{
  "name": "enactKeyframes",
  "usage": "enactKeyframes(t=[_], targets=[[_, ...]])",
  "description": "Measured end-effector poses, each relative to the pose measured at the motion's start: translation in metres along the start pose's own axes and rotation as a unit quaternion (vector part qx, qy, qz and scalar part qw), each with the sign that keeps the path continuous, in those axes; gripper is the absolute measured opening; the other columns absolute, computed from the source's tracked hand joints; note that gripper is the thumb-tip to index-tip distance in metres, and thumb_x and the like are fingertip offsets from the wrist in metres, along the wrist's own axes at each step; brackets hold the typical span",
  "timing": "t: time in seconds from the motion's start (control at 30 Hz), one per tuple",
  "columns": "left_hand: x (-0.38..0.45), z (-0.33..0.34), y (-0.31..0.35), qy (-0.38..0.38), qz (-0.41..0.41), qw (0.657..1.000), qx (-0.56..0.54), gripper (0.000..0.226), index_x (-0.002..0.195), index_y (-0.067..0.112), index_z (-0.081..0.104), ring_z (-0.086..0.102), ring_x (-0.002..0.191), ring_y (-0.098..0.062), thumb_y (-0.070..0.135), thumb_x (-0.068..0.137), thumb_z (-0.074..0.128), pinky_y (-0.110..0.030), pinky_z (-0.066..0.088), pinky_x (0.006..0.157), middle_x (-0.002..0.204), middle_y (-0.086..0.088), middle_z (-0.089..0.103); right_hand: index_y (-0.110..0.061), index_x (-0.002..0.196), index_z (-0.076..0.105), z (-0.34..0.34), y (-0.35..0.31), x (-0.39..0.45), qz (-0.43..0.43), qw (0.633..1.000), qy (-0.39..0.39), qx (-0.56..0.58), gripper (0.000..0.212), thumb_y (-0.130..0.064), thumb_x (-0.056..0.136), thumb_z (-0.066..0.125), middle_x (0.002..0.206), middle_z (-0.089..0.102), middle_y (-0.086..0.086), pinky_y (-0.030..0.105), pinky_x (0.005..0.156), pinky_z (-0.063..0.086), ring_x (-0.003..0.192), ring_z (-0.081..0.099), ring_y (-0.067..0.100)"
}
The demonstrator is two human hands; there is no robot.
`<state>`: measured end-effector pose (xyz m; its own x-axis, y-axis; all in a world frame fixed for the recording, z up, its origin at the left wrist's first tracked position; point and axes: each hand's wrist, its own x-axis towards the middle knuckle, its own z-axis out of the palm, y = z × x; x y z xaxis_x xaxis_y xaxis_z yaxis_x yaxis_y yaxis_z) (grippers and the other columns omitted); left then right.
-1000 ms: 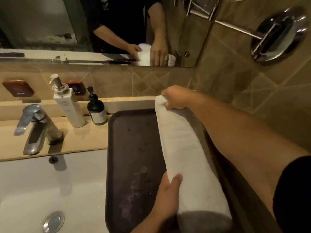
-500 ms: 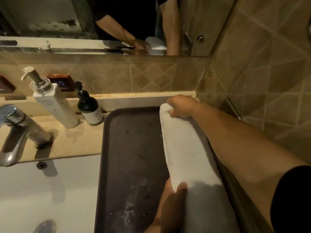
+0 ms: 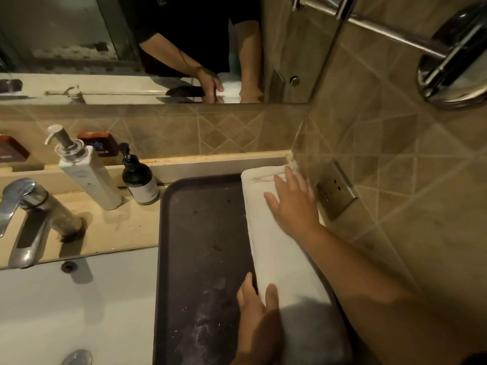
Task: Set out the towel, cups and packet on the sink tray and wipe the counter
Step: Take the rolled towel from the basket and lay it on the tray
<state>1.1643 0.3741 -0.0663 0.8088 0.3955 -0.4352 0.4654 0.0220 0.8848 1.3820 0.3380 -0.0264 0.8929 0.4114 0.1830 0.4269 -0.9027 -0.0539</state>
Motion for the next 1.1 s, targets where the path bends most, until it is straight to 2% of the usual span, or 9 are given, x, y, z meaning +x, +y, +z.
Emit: enactKeyframes(t=[0.1, 0.2, 0.3, 0.43, 0.7, 0.83, 0.93, 1.0, 1.1], targets=[[-0.007, 0.004, 0.012, 0.062, 0.172, 0.945, 0.273, 0.068, 0.151, 0.018, 0.029, 0.012, 0.152, -0.024, 0.041, 0.090, 0.047, -0.036, 0.014, 0.116, 0.164, 0.000, 0.012, -0.028, 0.152, 0.024, 0.008, 0.006, -0.009, 0.003, 0.997, -0.073, -0.001, 0.075, -0.066, 0.089, 0.007, 0.164, 0.010, 0.001, 0.045, 0.118, 0.001, 0.150, 0.002, 0.027], [-0.014, 0.011, 0.015, 0.016, 0.333, 0.846, 0.417, 0.058, 0.132, 0.017, 0.056, 0.036, 0.143, -0.036, 0.050, 0.086, 0.045, -0.049, 0.017, 0.110, 0.144, -0.011, 0.052, -0.028, 0.154, 0.015, 0.018, 0.011, -0.005, -0.008, 0.995, -0.095, -0.002, 0.076, -0.065, 0.089, 0.003, 0.164, 0.003, -0.001, 0.045, 0.121, 0.002, 0.150, -0.002, 0.025], [-0.012, 0.017, 0.000, -0.013, 0.347, 0.788, 0.508, 0.066, 0.130, 0.015, 0.061, 0.054, 0.128, -0.038, 0.053, 0.077, 0.051, -0.056, 0.028, 0.103, 0.141, -0.012, 0.058, -0.027, 0.154, 0.013, 0.026, 0.014, -0.006, -0.016, 0.996, -0.086, -0.003, 0.073, -0.063, 0.091, 0.004, 0.164, 0.004, -0.001, 0.043, 0.121, 0.001, 0.150, -0.001, 0.024], [-0.006, 0.017, -0.007, -0.035, 0.329, 0.788, 0.519, 0.071, 0.136, 0.014, 0.045, 0.050, 0.133, -0.038, 0.053, 0.077, 0.051, -0.056, 0.029, 0.103, 0.144, -0.013, 0.055, -0.027, 0.154, 0.014, 0.033, 0.016, -0.005, -0.016, 0.996, -0.083, -0.009, 0.071, -0.062, 0.093, 0.004, 0.164, 0.006, -0.001, 0.042, 0.120, -0.001, 0.150, 0.000, 0.024], [-0.011, 0.011, 0.005, -0.060, 0.324, 0.779, 0.533, 0.071, 0.139, 0.014, 0.049, 0.049, 0.134, -0.035, 0.054, 0.081, 0.045, -0.052, 0.014, 0.111, 0.146, -0.011, 0.054, -0.026, 0.154, 0.013, 0.031, 0.016, -0.001, -0.017, 0.994, -0.106, -0.036, 0.071, -0.061, 0.093, 0.005, 0.164, 0.007, 0.001, 0.043, 0.118, -0.004, 0.150, 0.003, 0.028], [-0.018, -0.019, 0.037, -0.137, 0.266, 0.779, 0.552, 0.068, 0.151, 0.019, 0.034, 0.019, 0.151, -0.032, 0.057, 0.096, 0.027, -0.058, 0.008, 0.121, 0.164, -0.009, 0.023, -0.025, 0.152, 0.022, 0.000, 0.005, 0.001, -0.004, 0.985, -0.163, -0.047, 0.065, -0.059, 0.097, 0.022, 0.162, 0.020, 0.003, 0.048, 0.118, 0.012, 0.147, 0.019, 0.031], [-0.017, -0.058, 0.078, -0.184, 0.196, 0.788, 0.553, 0.049, 0.127, 0.020, 0.051, 0.050, 0.124, -0.030, 0.056, 0.097, 0.036, -0.056, 0.033, 0.112, 0.136, -0.007, 0.053, -0.014, 0.135, 0.049, -0.041, 0.000, 0.007, 0.013, 0.970, -0.231, 0.070, 0.045, -0.041, 0.098, 0.046, 0.140, 0.053, 0.010, 0.031, 0.098, 0.043, 0.116, 0.055, 0.026], [-0.015, -0.087, 0.110, -0.184, 0.140, 0.794, 0.562, 0.042, 0.118, 0.021, 0.058, 0.061, 0.106, -0.026, 0.054, 0.096, 0.045, -0.050, 0.048, 0.099, 0.120, -0.003, 0.063, -0.007, 0.125, 0.056, -0.076, -0.009, 0.022, -0.006, 0.944, -0.313, 0.103, 0.038, -0.032, 0.095, 0.056, 0.121, 0.063, 0.008, 0.017, 0.079, 0.046, 0.091, 0.059, 0.015], [-0.009, -0.125, 0.144, -0.111, 0.139, 0.810, 0.559, 0.032, 0.099, 0.021, 0.064, 0.064, 0.087, -0.017, 0.049, 0.098, 0.049, -0.041, 0.054, 0.087, 0.096, -0.001, 0.067, -0.009, 0.100, 0.061, -0.115, -0.028, 0.027, -0.019, 0.947, -0.320, 0.011, 0.030, -0.035, 0.087, 0.065, 0.080, 0.066, 0.000, 0.026, 0.059, 0.047, 0.070, 0.063, 0.014]])
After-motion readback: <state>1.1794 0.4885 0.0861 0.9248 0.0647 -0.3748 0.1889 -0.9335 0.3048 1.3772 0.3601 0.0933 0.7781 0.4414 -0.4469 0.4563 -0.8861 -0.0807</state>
